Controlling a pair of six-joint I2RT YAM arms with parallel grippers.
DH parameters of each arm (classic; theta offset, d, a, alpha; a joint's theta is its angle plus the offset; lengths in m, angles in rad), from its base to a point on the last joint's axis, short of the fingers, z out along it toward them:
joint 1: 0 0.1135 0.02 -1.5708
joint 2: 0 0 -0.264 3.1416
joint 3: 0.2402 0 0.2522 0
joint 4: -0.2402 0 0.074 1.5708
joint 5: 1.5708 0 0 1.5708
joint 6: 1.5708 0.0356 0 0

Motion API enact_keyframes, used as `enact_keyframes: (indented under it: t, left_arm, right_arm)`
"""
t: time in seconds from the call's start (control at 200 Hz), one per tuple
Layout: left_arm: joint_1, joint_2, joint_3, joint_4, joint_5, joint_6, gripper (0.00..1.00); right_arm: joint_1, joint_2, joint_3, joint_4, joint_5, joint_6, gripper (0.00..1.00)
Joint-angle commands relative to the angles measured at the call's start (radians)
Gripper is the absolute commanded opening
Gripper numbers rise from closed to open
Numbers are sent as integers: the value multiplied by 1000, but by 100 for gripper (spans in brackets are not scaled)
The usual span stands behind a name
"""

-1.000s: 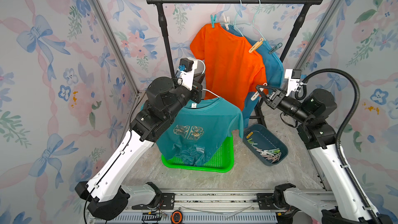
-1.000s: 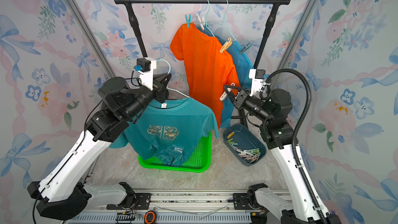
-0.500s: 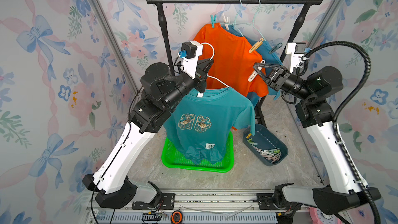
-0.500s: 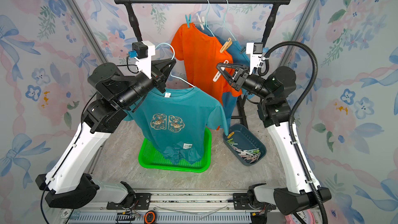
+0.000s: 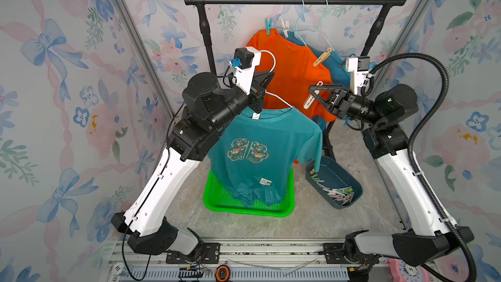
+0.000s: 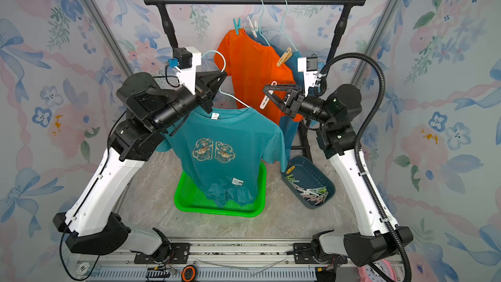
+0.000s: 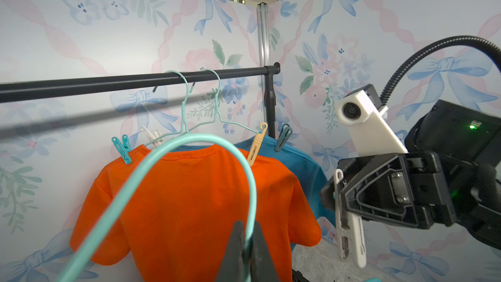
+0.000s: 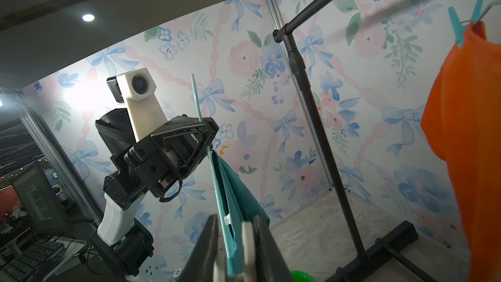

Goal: Use clothespins to secure the t-shirt on both sides of the hanger
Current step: Clamp the T-shirt on the hanger.

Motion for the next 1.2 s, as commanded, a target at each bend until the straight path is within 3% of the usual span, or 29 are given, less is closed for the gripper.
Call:
enact_keyframes:
  t: [0.0, 0.51, 0.79, 1.195]
  left_arm:
    - [7, 5, 24, 28, 15, -3, 0]
    - [14, 13, 32, 40, 18, -32, 0]
    - [17, 18, 18, 49, 8, -57, 0]
    - [25, -5, -36, 116, 19, -77, 0]
  right_arm:
    - [11, -36, -44, 55, -27, -22, 23]
    - [20, -90, -195, 146, -31, -29, 22]
    - [25, -131, -330, 314, -15, 30, 22]
    - [43, -170, -410, 391, 11, 34, 31]
